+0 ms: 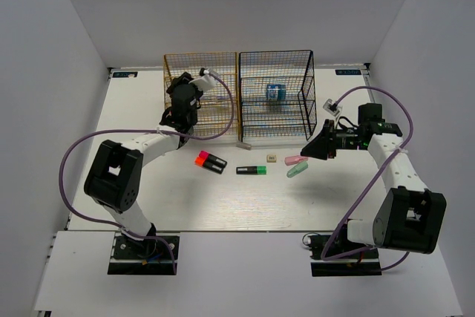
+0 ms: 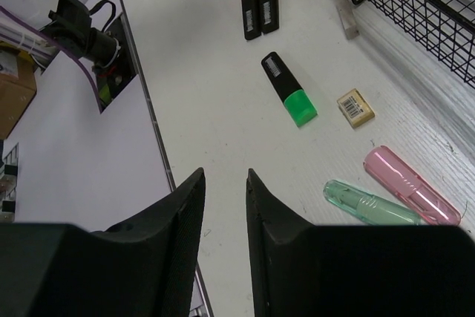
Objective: Sort the stationery into containers
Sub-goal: Place the scissors in the storage box, then pick up the pen from the center of the board.
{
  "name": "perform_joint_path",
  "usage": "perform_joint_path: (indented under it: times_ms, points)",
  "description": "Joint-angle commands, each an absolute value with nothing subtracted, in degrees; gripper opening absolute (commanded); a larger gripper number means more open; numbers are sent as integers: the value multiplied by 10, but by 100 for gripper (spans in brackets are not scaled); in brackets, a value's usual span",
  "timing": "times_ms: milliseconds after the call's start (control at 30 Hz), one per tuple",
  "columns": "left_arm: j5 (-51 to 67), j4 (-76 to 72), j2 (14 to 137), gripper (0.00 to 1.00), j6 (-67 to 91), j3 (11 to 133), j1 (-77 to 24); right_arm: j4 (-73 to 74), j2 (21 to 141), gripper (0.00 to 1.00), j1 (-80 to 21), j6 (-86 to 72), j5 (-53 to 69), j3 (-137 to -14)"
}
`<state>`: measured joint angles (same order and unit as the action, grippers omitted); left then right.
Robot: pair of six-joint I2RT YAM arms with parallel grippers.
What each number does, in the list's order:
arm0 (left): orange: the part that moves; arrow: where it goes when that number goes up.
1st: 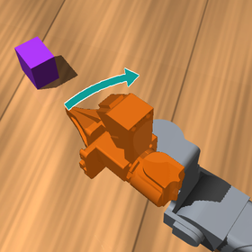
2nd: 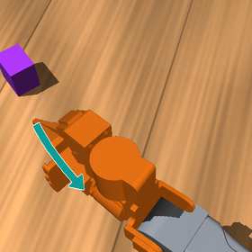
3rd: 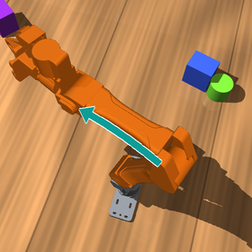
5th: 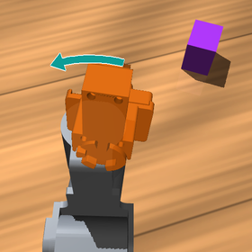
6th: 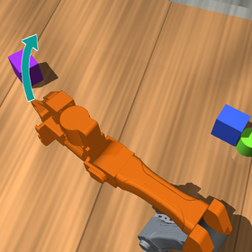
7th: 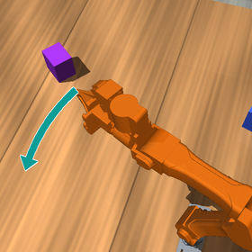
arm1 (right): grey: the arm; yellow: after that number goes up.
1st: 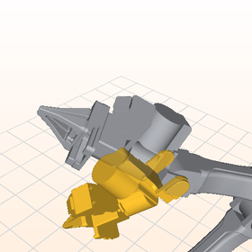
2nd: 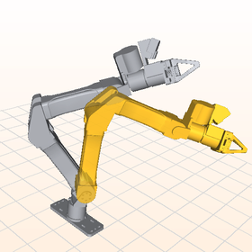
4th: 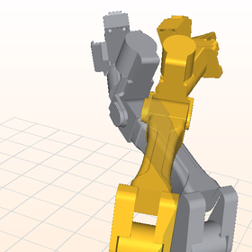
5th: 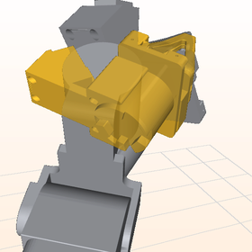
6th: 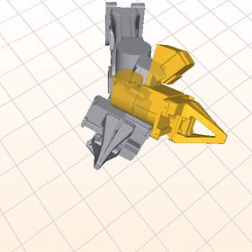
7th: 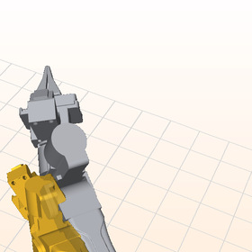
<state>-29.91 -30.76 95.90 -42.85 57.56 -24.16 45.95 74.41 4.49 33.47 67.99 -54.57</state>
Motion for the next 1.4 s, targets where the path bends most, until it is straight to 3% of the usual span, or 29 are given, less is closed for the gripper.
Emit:
perform_joint_path:
  times_ms: [0, 67, 133, 167, 200, 233, 267, 367, 400, 433, 467, 500, 533, 600, 633, 700, 733, 767, 800, 833, 867, 967, 1100, 1133, 1167, 1200, 1267, 1300, 1367]
  points:
    - [-311, -322, 949, 56, -418, 577, -237, 472, 744, 33, 49, 346, 700, -569]
    - [-311, -321, 947, 58, -416, 578, -239, 473, 744, 33, 48, 347, 702, -569]
    - [-313, -322, 940, 52, -412, 580, -239, 475, 746, 33, 48, 348, 701, -570]
    - [-315, -321, 934, 30, -407, 578, -247, 477, 746, 33, 49, 348, 702, -570]
    - [-318, -322, 913, 17, -405, 576, -251, 477, 744, 48, 48, 349, 701, -571]
    - [-334, -316, 904, 7, -402, 577, -257, 477, 744, 78, 49, 345, 700, -573]
    - [-344, -302, 882, 1, -379, 579, -264, 473, 746, 91, 51, 291, 728, -573]
    - [-363, -64, 803, 1, -266, 639, -312, 401, 768, 91, 75, 209, 751, -576]
    - [-337, 91, 788, 7, -158, 659, -316, 416, 774, 91, 80, 219, 756, -577]
    - [-329, 233, 757, 19, -30, 696, -317, 464, 796, 91, 82, 235, 762, -599]
    - [-322, 296, 752, 36, 35, 720, -317, 502, 827, 88, 84, 327, 776, -614]
    - [-289, 390, 743, 41, 152, 722, -316, 579, 844, 67, 85, 359, 783, -631]
    - [-267, 449, 725, 48, 189, 720, -321, 687, 866, 1, 85, 433, 785, -709]
    - [-233, 488, 687, 58, 321, 654, -330, 809, 957, 0, 84, 569, 783, -770]
    - [-230, 517, 664, 65, 363, 617, -332, 944, 995, 0, 83, 651, 785, -835]
    - [-207, 560, 642, 67, 474, 578, -340, 941, 1014, 0, 79, 647, 750, -857]
    - [-200, 586, 641, 69, 502, 558, -344, 875, 1003, 10, 76, 611, 713, -841]
    - [-193, 598, 642, 69, 536, 539, -350, 827, 969, 25, 72, 563, 660, -822]
    - [-185, 601, 643, 70, 571, 524, -366, 621, 914, 42, 60, 431, 585, -770]
    - [-168, 599, 643, 70, 586, 515, -371, 554, 881, 42, 55, 398, 544, -705]
    - [-163, 580, 642, 70, 591, 489, -382, 439, 788, 61, 52, 373, 474, -669]
    - [-172, 546, 644, 74, 635, 470, -409, 285, 715, 90, 38, 309, 363, -568]
    - [-192, 530, 677, 75, 694, 466, -427, 174, 594, 90, 33, 258, 317, -487]
    - [-193, 528, 695, 75, 705, 468, -431, 137, 586, 90, 37, 154, 312, -475]
    - [-206, 531, 711, 75, 727, 478, -434, 111, 567, 87, 37, 143, 343, -455]
    - [-212, 523, 711, 75, 737, 478, -438, 123, 567, 71, 37, 143, 363, -457]
    - [-228, 513, 737, 75, 783, 484, -440, 176, 586, 16, 34, 114, 399, -485]
    - [-243, 511, 744, 73, 798, 485, -442, 196, 593, 0, 33, 104, 422, -501]
    - [-270, 491, 753, 72, 841, 481, -446, 205, 610, 0, 33, 85, 423, -509]
